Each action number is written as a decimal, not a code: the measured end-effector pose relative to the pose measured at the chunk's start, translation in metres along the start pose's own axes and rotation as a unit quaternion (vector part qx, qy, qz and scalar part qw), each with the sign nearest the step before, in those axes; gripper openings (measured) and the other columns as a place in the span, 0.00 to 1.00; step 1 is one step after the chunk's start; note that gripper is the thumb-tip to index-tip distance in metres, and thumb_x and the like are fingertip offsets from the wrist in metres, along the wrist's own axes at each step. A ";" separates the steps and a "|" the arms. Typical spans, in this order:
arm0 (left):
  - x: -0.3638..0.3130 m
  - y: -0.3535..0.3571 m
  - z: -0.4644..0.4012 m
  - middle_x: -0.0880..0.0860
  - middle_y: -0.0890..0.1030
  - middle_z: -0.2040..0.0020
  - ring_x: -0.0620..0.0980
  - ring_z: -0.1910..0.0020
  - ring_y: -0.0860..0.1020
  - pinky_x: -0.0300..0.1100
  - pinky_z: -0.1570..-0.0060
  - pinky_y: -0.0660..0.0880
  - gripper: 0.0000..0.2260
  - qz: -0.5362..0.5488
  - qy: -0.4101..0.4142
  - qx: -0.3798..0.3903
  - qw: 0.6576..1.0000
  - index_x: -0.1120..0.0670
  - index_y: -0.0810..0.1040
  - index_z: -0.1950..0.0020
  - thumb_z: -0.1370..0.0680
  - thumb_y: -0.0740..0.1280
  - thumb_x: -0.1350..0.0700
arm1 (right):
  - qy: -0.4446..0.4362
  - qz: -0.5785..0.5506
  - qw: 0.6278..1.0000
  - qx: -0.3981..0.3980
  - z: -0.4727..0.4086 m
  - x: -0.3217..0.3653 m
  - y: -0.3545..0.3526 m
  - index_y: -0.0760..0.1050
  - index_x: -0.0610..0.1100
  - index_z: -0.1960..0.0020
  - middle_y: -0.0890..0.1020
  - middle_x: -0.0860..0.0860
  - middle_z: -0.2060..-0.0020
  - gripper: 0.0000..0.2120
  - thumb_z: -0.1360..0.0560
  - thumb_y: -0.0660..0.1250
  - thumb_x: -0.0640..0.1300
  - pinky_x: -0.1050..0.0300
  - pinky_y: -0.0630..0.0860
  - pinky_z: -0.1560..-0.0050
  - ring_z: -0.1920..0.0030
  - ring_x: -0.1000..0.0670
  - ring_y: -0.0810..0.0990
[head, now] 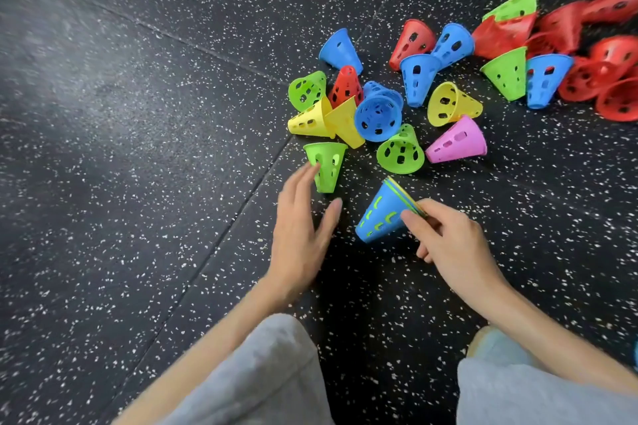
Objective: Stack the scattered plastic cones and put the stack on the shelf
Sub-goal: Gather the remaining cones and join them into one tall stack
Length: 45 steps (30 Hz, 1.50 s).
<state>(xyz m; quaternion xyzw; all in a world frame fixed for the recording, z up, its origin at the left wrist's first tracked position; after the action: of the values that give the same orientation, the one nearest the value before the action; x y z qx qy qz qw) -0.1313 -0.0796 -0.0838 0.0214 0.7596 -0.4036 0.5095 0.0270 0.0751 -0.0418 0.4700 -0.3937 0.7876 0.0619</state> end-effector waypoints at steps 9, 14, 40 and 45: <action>0.003 0.005 -0.080 0.61 0.55 0.18 0.58 0.20 0.58 0.55 0.25 0.64 0.28 -0.110 -0.002 0.183 0.977 0.49 0.70 0.27 0.24 0.76 0.56 | -0.005 -0.048 0.997 -0.068 -0.005 -0.001 -0.018 0.77 0.47 0.58 0.77 0.46 0.68 0.10 0.19 0.66 0.49 0.39 0.80 0.58 0.71 0.55 0.79; -0.018 0.010 -0.050 0.58 0.55 0.18 0.53 0.28 0.68 0.50 0.42 0.75 0.26 -0.072 0.002 0.169 0.983 0.49 0.72 0.34 0.28 0.70 0.68 | -0.023 -0.084 0.990 -0.115 -0.007 0.002 -0.034 0.75 0.53 0.61 0.76 0.55 0.70 0.12 0.18 0.65 0.48 0.45 0.80 0.63 0.69 0.49 0.80; -0.235 -0.131 -0.120 0.58 0.82 0.56 0.60 0.61 0.74 0.57 0.55 0.79 0.42 0.017 0.117 0.169 0.979 0.27 0.57 0.23 0.26 0.77 0.54 | -0.225 -0.121 0.967 0.000 -0.017 0.187 -0.145 0.79 0.64 0.40 0.80 0.56 0.61 0.14 0.17 0.62 0.45 0.55 0.74 0.65 0.68 0.54 0.78; -0.192 -0.117 -0.113 0.50 0.84 0.54 0.45 0.67 0.71 0.49 0.56 0.80 0.42 0.020 0.061 0.150 0.987 0.25 0.58 0.25 0.26 0.77 0.54 | -0.116 -0.175 0.976 -0.057 -0.035 0.130 -0.124 0.81 0.60 0.45 0.83 0.50 0.61 0.13 0.17 0.63 0.43 0.50 0.76 0.65 0.68 0.50 0.80</action>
<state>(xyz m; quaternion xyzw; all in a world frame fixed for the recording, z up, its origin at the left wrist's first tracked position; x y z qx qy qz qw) -0.1767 -0.0135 0.1552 0.1374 0.7195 -0.5008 0.4612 -0.0106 0.1483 0.1218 0.6153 -0.3538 0.6812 0.1795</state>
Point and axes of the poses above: each hand's wrist, its own z-axis away from the middle knuckle, its own y-axis out of the palm, x = y × z, the point moved 3 cm from there along -z, towards the middle knuckle
